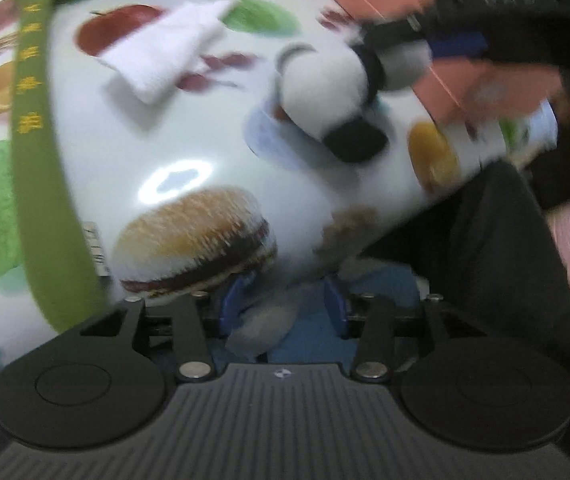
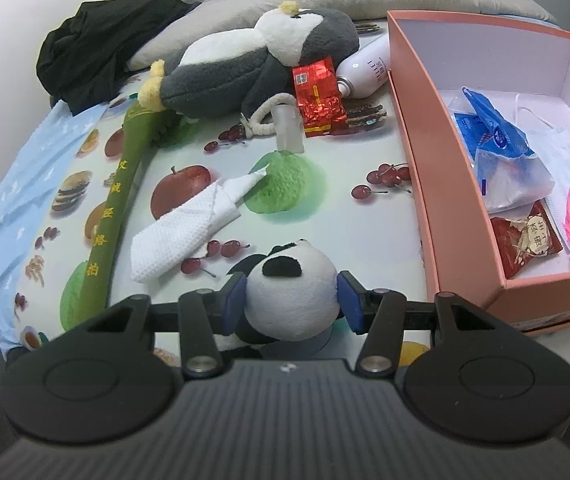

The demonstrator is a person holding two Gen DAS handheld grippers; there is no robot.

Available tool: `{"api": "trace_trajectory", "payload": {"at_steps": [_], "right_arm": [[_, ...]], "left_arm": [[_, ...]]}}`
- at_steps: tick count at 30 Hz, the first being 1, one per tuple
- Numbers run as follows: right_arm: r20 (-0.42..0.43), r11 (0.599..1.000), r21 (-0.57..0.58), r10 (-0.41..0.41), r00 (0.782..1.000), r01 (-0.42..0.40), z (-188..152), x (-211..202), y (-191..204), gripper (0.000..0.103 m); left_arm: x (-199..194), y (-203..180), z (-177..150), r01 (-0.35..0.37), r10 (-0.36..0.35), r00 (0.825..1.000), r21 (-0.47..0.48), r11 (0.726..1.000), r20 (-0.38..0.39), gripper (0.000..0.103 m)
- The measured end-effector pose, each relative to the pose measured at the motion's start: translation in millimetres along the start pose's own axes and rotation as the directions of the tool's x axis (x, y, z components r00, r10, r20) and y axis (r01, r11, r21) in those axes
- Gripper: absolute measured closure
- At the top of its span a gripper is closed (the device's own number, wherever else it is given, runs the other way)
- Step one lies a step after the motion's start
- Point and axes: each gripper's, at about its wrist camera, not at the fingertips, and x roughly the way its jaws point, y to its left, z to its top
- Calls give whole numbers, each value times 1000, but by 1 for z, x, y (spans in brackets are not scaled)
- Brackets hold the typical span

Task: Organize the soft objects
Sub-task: 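Lift the panda plush and plastic bag up off the bed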

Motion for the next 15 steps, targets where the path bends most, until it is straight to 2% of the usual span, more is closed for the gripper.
{"api": "trace_trajectory", "payload": {"at_steps": [4,7,15], "right_arm": [[1,1000,7,2,1000,-2,-1,0,-2,50],[1,1000,20,2,1000,-2,-2,0,-4,50],[-1,999,42,1,1000,-1,-4,1,-12,50]], "left_arm": [[21,0,-7,-45,53,995,95,995,-85,52],[33,8,-11,-22,32,991,79,997,-132,52],[58,21,-23,-72,83,978,64,995,-193,52]]}}
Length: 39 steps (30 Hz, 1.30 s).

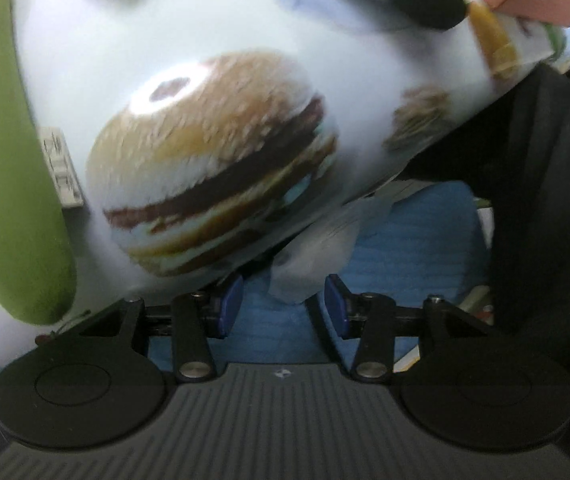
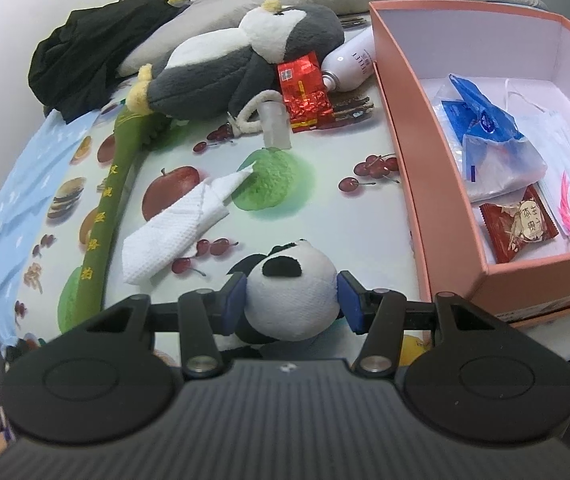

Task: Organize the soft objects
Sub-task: 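Carry the panda plush and plastic bag over the pink box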

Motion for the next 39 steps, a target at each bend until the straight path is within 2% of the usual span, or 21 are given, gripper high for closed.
{"api": "trace_trajectory", "payload": {"at_steps": [9,21,24,25,27,29,34,39], "right_arm": [[-3,1000,-3,0,1000,0,0,1,-1,50],[-3,1000,-7,-2,1000,2,1,1,0,50],[-4,1000,-7,-2,1000,2,1,1,0,50],[-3,1000,-7,-2,1000,2,1,1,0,50],[-2,1000,-8,-3,1000,3,1,1,0,50],[0,1000,-7,-5,1000,5,0,0,-1,50],[2,1000,-17,-6,1000,6,0,-1,0,50],[11,999,-36,-9,1000,9,0,-6,3,50]], "left_arm": [[12,-1,0,41,-40,999,-18,999,11,52],[24,-8,0,1,0,1000,-58,998,17,52],[25,-9,0,-3,6,1000,-83,997,27,58],[27,-11,-1,-3,6,1000,-83,997,29,66],[25,-12,0,-16,19,999,-72,997,35,71],[24,-17,0,-26,29,998,-56,998,47,82],[14,-24,0,-27,28,996,-10,1000,82,88],[1,-28,-1,-31,31,994,0,1000,108,89]]}}
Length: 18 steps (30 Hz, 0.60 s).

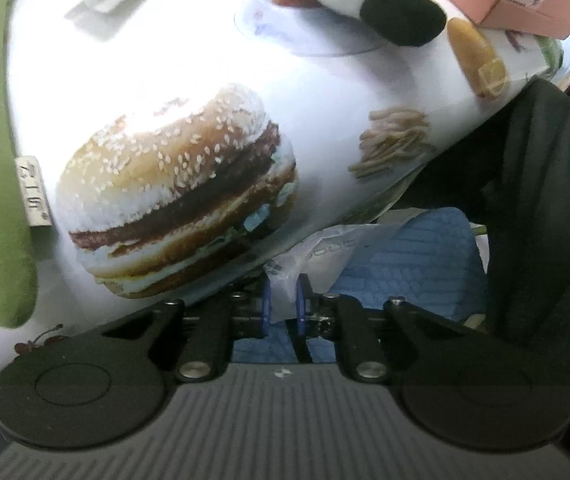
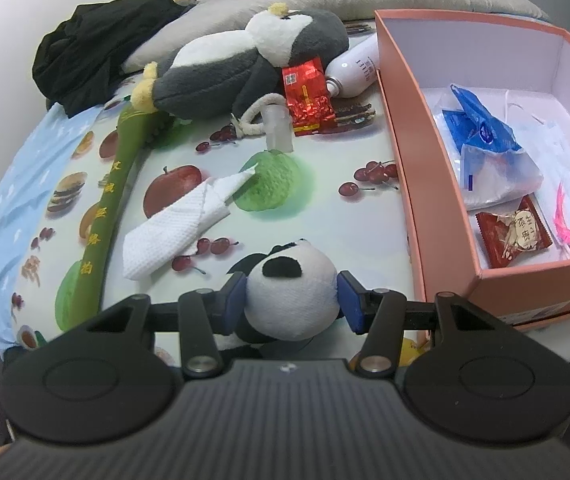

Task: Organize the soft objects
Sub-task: 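Carry the panda plush and plastic bag over the pink box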

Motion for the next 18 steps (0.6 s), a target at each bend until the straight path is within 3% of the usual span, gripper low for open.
{"api": "trace_trajectory", "payload": {"at_steps": [18], "right_arm": [[39,1000,-21,-19,999,20,-8,-21,8,50]], "left_arm": [[-86,3,-1,31,-24,991,-49,998,133,89]]}}
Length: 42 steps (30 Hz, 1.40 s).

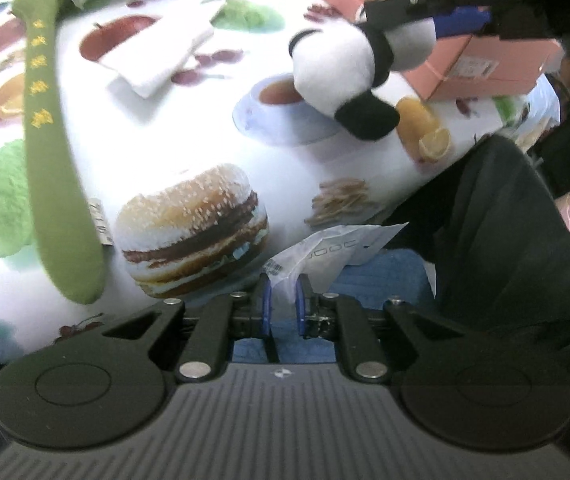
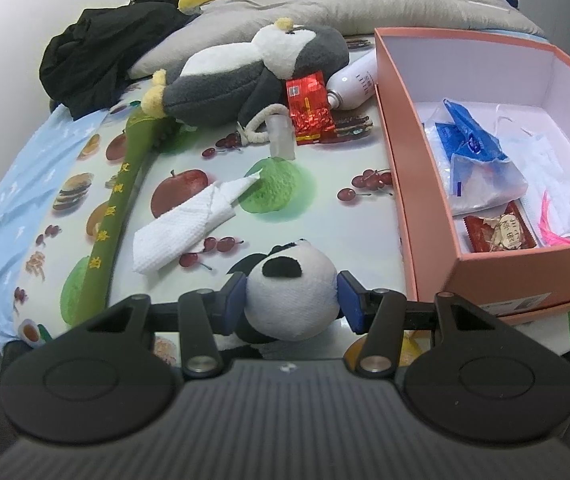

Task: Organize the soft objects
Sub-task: 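Carry the panda plush and plastic bag over the pink box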

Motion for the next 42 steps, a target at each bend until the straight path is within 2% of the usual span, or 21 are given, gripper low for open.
{"api": "trace_trajectory", "payload": {"at_steps": [8,12,17,22,28,31,37,42], "right_arm": [[38,1000,-7,-15,999,15,3,-18,2,50],[69,1000,-1,-19,997,19,8,-31,2,50],[107,999,-2,-36,994,37,18,-45,0,50],[157,999,17,-50,986,48,32,-61,-9,50],[239,998,26,-69,969,65,56,-92,-22,50],[288,996,36,-92,953,85,70,-111,-33,50],[361,987,74,-160,919,143,92,-145,-64,50],[377,979,105,-200,905,173,98,-154,-86,50]], "left_arm": [[-41,-10,18,-23,31,993,-68,997,110,89],[-50,-13,36,-74,86,989,-96,993,123,89],[-60,-13,58,-87,104,984,-124,988,144,89],[-74,-19,85,-66,94,977,-151,986,193,89],[-97,-35,129,-58,94,953,-130,990,288,89],[-110,-42,155,-40,88,940,-148,988,330,89],[-131,-71,206,15,32,914,-114,993,404,89],[-133,-103,240,51,-23,904,-54,997,427,89]]}}
